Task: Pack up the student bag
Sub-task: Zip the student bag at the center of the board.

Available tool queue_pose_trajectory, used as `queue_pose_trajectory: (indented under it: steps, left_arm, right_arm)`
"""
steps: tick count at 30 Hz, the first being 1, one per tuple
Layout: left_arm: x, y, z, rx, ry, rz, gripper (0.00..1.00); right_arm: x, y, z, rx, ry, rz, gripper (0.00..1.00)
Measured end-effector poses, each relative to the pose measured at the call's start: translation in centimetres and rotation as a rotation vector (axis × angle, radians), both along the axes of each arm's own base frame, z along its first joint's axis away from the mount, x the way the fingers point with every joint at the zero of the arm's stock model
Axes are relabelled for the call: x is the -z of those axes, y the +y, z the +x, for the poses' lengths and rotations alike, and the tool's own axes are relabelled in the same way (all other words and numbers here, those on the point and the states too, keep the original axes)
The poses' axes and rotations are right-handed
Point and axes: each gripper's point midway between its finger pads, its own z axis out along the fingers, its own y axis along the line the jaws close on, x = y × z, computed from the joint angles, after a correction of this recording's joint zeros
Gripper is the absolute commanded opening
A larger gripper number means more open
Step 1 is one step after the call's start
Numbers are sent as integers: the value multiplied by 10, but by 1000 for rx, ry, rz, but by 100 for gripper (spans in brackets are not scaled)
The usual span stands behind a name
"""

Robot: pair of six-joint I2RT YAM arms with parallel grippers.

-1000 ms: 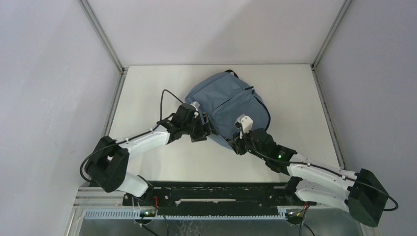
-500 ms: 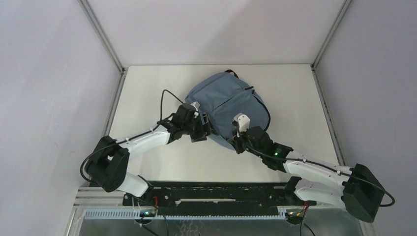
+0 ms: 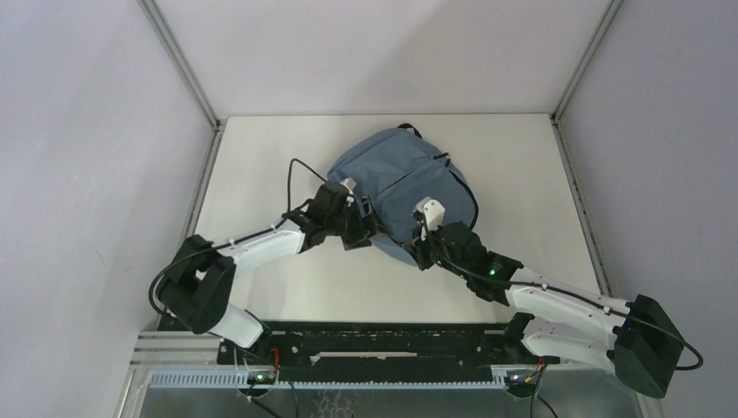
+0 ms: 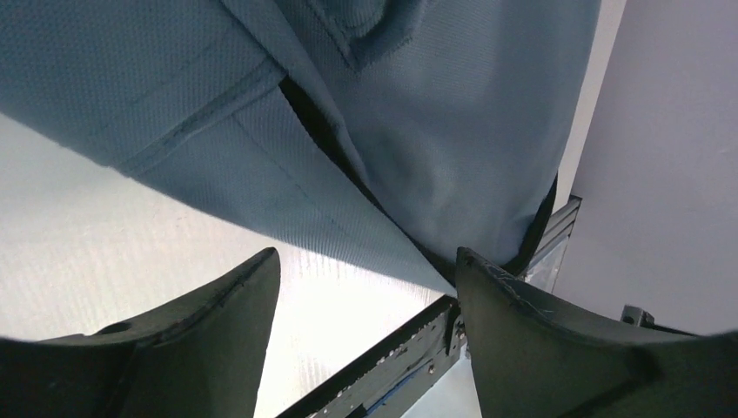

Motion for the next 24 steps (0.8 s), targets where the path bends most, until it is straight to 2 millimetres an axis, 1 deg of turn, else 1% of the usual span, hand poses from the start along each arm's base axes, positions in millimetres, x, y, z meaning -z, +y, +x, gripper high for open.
queue_pose_trajectory:
  steps: [3,4,6,7,8,9,10,11,12,17,21,24]
  left_arm:
    - [7,-6,4,-1,24,-1,75]
    - [9,-7,4,-3,32,-1,72]
    - [11,-9,5,-3,43,-1,61]
    - [12,-10,6,-5,46,-1,53]
    - [13,-10,6,-8,49,-2,40]
    - [13,-11,6,-8,53,-3,24]
    - [13,-12,7,-12,58,-7,11]
    - [13,-12,7,-17,59,-8,2]
    - [12,-12,8,-23,61,-11,0]
    - [13,-7,11,-35,66,-5,0]
    - [9,7,20,-72,67,-2,0]
    - [-1,16,26,-92,58,-24,0]
  right_arm:
    - [-1,1,-1,-6,3,0,0]
    - [-1,1,-1,-8,5,1,0]
    - [-3,2,-1,-11,8,-2,0]
    - [-4,2,-1,-11,9,-3,0]
    - [-4,2,-1,-10,10,-4,0]
    - [-4,1,-1,-9,11,-6,0]
    - [-3,0,-1,-5,13,-11,0]
    - [-1,-2,-2,0,17,-20,0]
    - [1,-4,-2,5,21,-29,0]
    - [3,-19,-2,71,30,-63,0]
    - [12,-34,0,167,66,-101,0]
    - [13,-41,2,240,92,-89,0]
